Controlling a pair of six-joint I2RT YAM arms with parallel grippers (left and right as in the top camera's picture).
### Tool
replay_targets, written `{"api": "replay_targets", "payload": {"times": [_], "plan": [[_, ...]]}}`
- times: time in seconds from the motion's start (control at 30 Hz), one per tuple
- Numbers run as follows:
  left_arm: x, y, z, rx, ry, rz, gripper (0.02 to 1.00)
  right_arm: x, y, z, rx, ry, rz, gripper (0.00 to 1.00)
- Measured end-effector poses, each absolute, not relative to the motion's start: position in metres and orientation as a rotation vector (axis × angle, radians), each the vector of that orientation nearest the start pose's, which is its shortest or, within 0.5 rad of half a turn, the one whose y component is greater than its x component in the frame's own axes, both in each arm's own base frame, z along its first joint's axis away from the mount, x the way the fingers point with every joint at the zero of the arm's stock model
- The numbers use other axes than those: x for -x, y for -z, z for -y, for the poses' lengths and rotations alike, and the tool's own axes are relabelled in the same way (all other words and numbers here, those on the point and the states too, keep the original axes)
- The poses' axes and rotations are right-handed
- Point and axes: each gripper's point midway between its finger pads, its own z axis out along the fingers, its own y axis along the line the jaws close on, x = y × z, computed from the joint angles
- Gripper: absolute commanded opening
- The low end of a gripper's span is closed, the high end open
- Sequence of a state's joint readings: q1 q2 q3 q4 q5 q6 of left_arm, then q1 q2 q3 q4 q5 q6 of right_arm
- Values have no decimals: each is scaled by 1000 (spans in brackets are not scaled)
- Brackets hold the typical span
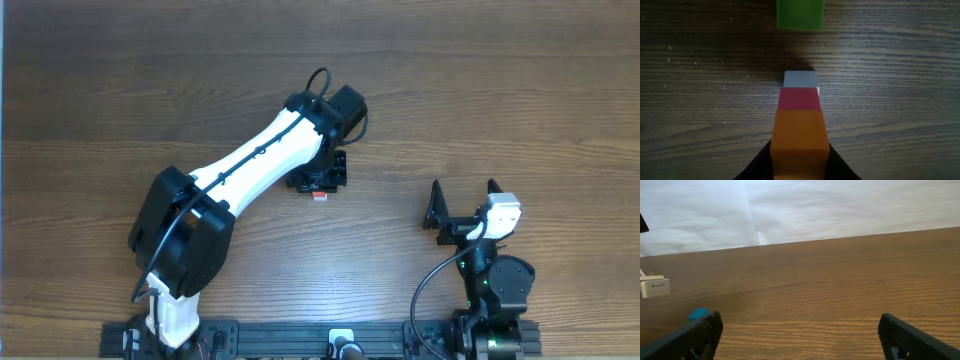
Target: Stack Cubes
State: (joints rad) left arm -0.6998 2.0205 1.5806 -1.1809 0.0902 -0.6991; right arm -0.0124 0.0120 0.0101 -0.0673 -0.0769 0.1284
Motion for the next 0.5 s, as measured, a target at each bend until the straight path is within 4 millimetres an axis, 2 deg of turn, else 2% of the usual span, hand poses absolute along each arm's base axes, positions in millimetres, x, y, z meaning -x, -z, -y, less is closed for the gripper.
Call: {"api": "replay_targets", "payload": {"times": [0.17,0.37,0.47,0.5], "plan": [[-273,-56,250,-4,63,-3239,439,-246,-159,-10,-57,-152,-1641,991],[-272,-55,250,-3,62,-3242,540,-246,-159,-10,-57,-152,-1641,993],[-272,-55,250,-8,62,-3242,660,-246,-159,-10,-57,-152,-1641,993],[-272,-55,250,-10,62,-3242,735,-246,-159,-10,-57,-152,-1641,989]]}}
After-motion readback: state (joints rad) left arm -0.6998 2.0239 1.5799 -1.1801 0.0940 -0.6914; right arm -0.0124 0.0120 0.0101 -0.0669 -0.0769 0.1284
